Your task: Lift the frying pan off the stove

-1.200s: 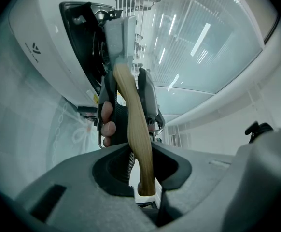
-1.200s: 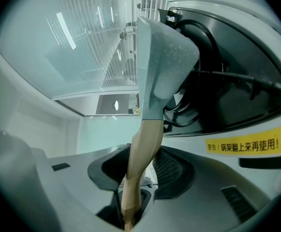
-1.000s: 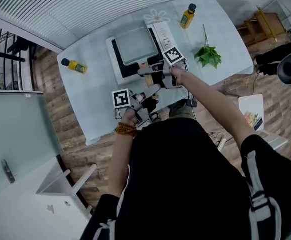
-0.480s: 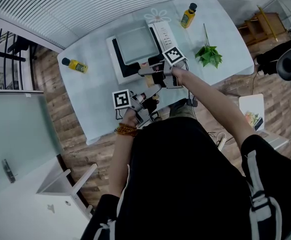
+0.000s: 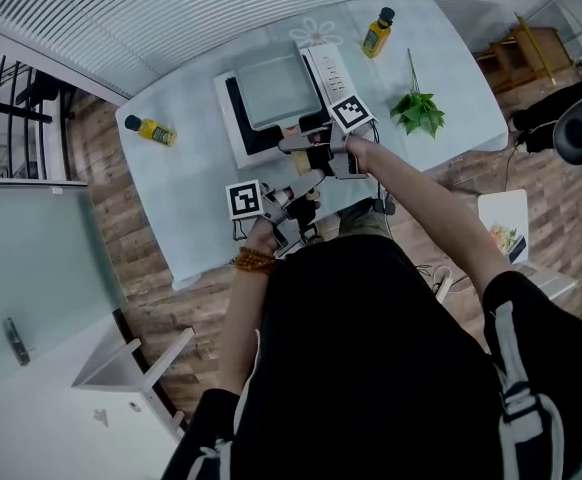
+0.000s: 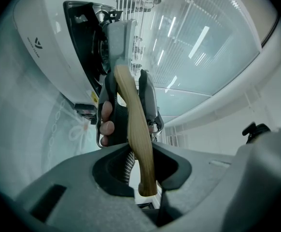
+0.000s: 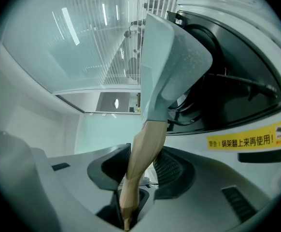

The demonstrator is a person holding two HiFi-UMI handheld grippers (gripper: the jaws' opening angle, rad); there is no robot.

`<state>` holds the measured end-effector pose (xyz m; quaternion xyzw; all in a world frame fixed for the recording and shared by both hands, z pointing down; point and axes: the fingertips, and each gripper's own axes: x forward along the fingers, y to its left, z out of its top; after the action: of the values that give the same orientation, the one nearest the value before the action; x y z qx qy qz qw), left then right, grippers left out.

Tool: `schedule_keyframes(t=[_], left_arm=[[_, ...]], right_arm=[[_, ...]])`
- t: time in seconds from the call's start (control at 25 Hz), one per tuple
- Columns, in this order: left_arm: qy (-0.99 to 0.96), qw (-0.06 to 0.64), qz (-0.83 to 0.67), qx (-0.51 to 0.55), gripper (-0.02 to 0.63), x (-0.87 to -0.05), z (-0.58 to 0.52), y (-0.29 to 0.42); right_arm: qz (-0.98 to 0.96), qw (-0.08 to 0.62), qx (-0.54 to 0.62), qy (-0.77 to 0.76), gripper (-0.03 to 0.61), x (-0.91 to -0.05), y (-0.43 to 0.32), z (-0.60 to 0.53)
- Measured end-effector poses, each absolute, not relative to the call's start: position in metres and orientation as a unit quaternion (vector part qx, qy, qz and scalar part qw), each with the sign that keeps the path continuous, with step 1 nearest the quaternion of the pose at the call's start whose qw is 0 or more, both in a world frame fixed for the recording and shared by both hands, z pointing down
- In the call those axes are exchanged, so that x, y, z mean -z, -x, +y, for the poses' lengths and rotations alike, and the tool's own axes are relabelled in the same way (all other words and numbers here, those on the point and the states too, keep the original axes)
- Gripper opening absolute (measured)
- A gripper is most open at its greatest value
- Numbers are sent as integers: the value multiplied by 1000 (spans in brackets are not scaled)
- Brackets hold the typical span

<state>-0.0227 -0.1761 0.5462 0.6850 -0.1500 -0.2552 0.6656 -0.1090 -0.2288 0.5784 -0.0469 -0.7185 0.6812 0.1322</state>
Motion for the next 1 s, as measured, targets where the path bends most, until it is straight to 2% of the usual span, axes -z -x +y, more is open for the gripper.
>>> schedule_keyframes(t=[1.0], left_arm=[[-699,651,-140,261,83,-530,-169,18]], right_arm=[[-741,129,-657,48,133,-559,103,-223]])
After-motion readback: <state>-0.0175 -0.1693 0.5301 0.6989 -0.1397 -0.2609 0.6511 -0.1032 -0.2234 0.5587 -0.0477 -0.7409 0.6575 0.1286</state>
